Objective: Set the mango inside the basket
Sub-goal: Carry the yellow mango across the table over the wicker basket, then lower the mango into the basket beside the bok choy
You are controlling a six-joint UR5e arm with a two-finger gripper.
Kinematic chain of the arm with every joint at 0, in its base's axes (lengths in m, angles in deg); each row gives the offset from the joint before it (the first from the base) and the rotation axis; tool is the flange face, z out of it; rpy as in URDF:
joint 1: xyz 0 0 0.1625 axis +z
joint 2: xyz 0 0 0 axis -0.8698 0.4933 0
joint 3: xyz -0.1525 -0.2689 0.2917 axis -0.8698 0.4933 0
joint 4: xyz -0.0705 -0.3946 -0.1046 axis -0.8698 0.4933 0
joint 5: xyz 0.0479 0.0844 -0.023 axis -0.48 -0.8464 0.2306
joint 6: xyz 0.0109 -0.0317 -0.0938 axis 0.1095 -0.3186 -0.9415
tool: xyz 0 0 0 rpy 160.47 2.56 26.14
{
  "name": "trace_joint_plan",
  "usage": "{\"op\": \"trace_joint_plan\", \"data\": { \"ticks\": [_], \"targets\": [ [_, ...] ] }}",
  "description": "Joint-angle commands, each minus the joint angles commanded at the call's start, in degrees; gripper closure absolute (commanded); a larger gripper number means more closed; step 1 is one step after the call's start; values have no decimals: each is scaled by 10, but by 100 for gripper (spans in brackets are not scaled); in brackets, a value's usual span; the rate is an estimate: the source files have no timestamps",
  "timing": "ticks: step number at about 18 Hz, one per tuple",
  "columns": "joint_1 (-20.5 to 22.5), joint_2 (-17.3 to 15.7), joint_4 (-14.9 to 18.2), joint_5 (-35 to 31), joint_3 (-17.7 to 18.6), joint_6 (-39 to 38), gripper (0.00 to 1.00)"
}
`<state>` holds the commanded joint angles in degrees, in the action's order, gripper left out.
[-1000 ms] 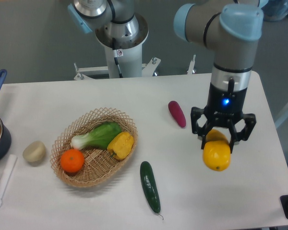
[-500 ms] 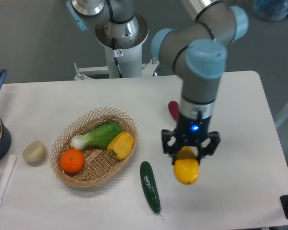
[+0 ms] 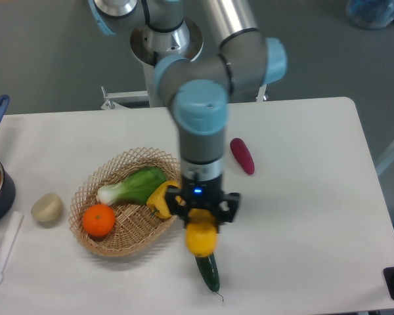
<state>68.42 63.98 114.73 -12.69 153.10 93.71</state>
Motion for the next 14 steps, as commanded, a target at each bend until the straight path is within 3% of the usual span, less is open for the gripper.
{"op": "trace_joint_plan", "data": {
  "ticks": [6,14],
  "targets": [
    [-56,-25,0,-10,54,-10,66],
    [-84,-25,5,-4,83,-135,65]
  ]
}}
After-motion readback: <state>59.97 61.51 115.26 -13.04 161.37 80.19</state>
